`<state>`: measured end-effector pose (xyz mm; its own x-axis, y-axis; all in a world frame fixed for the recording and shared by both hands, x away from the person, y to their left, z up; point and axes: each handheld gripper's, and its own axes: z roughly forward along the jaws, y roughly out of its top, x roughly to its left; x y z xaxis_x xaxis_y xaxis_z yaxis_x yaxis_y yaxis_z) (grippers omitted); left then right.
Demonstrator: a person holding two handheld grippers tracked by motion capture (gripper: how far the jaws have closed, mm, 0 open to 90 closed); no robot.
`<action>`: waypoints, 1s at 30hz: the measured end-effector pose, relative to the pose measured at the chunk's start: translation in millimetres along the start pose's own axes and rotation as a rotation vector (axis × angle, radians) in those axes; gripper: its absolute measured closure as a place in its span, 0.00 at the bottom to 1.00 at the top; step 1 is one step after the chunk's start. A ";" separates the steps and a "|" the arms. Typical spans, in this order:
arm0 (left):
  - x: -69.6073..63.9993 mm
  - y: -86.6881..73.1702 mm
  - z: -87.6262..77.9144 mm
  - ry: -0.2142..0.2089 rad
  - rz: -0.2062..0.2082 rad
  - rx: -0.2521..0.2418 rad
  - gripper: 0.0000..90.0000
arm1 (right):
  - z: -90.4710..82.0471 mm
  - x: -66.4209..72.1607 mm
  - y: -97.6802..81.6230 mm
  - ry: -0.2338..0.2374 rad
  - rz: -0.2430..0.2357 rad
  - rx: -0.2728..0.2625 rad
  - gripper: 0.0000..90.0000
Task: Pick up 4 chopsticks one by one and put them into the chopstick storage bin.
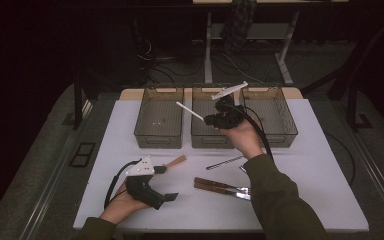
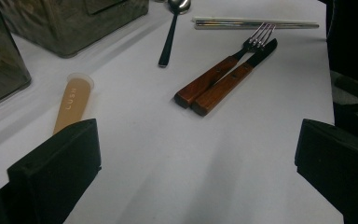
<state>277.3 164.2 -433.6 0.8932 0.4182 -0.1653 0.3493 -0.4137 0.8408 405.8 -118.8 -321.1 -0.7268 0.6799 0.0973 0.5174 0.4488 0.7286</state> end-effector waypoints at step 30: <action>-1.8 0.2 -2.3 -0.020 -0.009 -0.021 0.00 | 87.5 14.5 58.1 -0.033 0.031 0.067 0.94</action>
<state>275.0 165.2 -431.9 0.8954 0.4058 -0.1833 0.3518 -0.3925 0.8498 464.8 -32.2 -336.6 -0.6951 0.7125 0.0959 0.5692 0.4640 0.6788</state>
